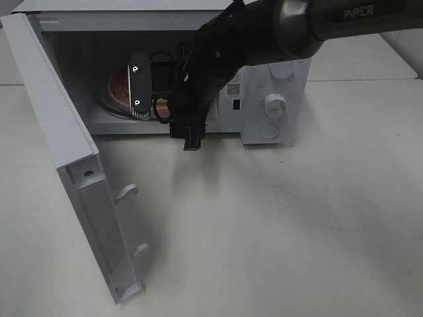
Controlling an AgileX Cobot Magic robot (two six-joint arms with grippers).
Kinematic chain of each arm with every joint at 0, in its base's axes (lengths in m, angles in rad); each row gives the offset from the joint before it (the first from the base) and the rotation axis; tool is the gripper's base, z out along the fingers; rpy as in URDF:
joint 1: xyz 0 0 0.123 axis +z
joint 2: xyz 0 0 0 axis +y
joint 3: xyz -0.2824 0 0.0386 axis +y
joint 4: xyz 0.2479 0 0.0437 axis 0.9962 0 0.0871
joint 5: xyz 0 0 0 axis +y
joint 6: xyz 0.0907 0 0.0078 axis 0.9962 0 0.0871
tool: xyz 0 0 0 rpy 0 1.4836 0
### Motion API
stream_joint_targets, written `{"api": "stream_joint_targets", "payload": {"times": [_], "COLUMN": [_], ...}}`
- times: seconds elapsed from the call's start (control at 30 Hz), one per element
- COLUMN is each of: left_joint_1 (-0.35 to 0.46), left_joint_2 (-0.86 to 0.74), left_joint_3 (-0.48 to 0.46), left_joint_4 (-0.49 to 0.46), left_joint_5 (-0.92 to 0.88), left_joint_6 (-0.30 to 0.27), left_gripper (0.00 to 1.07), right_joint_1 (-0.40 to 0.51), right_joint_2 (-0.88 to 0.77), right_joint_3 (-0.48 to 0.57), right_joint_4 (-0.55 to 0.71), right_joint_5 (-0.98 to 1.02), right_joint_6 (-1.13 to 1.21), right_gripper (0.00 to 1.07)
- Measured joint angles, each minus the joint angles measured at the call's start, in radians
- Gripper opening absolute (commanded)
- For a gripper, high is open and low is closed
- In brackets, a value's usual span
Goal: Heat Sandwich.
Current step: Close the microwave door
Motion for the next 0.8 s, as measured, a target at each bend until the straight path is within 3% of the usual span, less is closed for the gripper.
{"api": "stream_joint_targets", "payload": {"times": [0.8], "left_joint_1": [0.000], "left_joint_2": [0.000], "left_joint_3": [0.000], "left_joint_4": [0.000], "left_joint_5": [0.000], "left_joint_6": [0.000], "left_gripper": [1.03], "right_joint_1": [0.000], "right_joint_2": [-0.313], "right_joint_3": [0.390], "right_joint_4": [0.000], "right_joint_5": [-0.015], "right_joint_6": [0.005], "right_gripper": [0.76]}}
